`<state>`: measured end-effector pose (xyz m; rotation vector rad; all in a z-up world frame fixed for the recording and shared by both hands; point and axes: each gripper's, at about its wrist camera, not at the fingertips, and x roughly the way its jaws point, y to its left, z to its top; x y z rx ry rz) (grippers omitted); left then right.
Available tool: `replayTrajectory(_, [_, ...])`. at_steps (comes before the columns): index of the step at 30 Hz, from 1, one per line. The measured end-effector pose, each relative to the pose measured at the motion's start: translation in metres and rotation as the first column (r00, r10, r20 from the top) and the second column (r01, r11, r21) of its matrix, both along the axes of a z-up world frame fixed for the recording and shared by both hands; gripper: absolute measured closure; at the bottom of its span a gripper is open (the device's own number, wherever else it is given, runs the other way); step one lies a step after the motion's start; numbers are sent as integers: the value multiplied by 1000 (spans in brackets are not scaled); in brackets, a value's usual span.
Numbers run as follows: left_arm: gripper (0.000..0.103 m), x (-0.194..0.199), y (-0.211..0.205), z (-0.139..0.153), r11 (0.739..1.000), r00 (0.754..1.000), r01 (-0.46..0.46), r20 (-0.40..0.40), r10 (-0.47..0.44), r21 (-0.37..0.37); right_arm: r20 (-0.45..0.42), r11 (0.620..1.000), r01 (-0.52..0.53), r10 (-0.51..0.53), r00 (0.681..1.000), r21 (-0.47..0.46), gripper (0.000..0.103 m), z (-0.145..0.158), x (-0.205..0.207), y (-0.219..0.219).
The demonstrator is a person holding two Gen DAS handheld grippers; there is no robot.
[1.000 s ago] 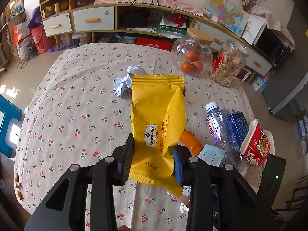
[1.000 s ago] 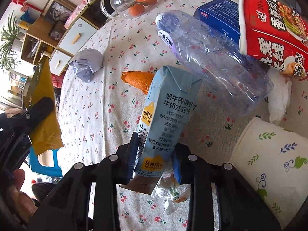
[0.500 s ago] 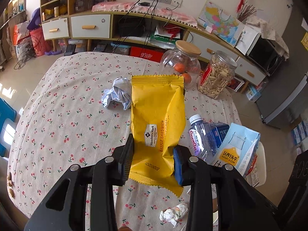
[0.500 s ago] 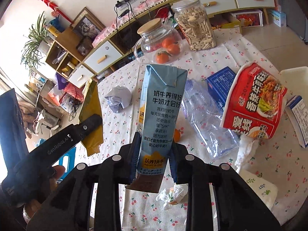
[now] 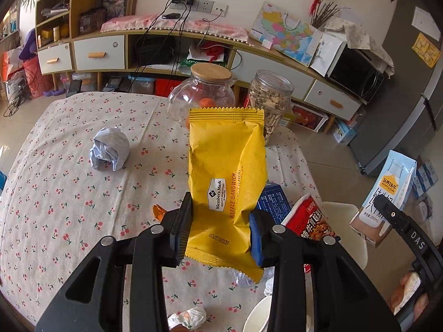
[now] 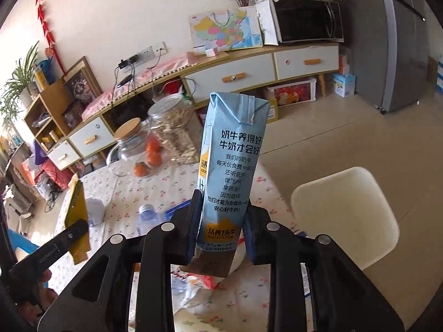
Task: Collect trash
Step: 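Drop the milk carton into the white bin with the right gripper while the left carries the bag, then lower the yellow snack bag into the white bin and open the left gripper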
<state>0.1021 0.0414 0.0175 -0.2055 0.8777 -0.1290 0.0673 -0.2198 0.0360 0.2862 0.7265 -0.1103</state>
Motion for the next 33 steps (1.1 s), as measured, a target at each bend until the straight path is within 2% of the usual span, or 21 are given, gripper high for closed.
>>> replayTrajectory(3, [67, -1, -21, -3, 999, 999, 40, 2, -40, 20, -16, 988, 105, -108, 994, -117, 77, -12, 4, -38])
replayTrajectory(5, [67, -2, -34, -3, 997, 997, 72, 10, -73, 28, -43, 965, 158, -171, 984, -209, 77, -26, 8, -58])
replayTrajectory(8, [67, -5, -58, -3, 993, 993, 114, 27, -115, 25, -146, 932, 190, -244, 959, -308, 75, -54, 14, -85])
replayTrajectory(10, [67, -4, -76, -5, 989, 989, 146, 26, -146, 25, -199, 928, 226, -291, 936, -295, 61, -64, 15, -102])
replayTrajectory(12, [67, -3, -97, -8, 983, 983, 180, 20, -181, 38, -185, 921, 274, -331, 925, -278, 34, -61, 12, -117])
replayTrajectory(14, [67, 1, -118, -11, 978, 979, 204, 11, -204, 35, -139, 906, 327, -373, 917, -269, 23, -51, 5, -128])
replayTrajectory(16, [67, 6, -139, -14, 973, 973, 231, -1, -231, 6, -103, 893, 364, -402, 910, -265, 21, -41, -1, -137])
replayTrajectory(18, [67, 10, -160, -16, 966, 966, 256, -7, -257, -17, -79, 878, 402, -434, 897, -261, 13, -35, -8, -144])
replayTrajectory(23, [66, 20, -210, -22, 950, 951, 307, -19, -308, -55, -14, 828, 490, -513, 858, -273, 8, -23, -20, -161])
replayTrajectory(27, [66, 23, -246, -32, 936, 936, 346, -45, -349, -63, 14, 805, 538, -553, 833, -252, 7, -17, -27, -174])
replayTrajectory(33, [63, 25, -287, -50, 919, 916, 385, -88, -392, -87, 9, 787, 588, -598, 802, -186, 7, -13, -34, -195])
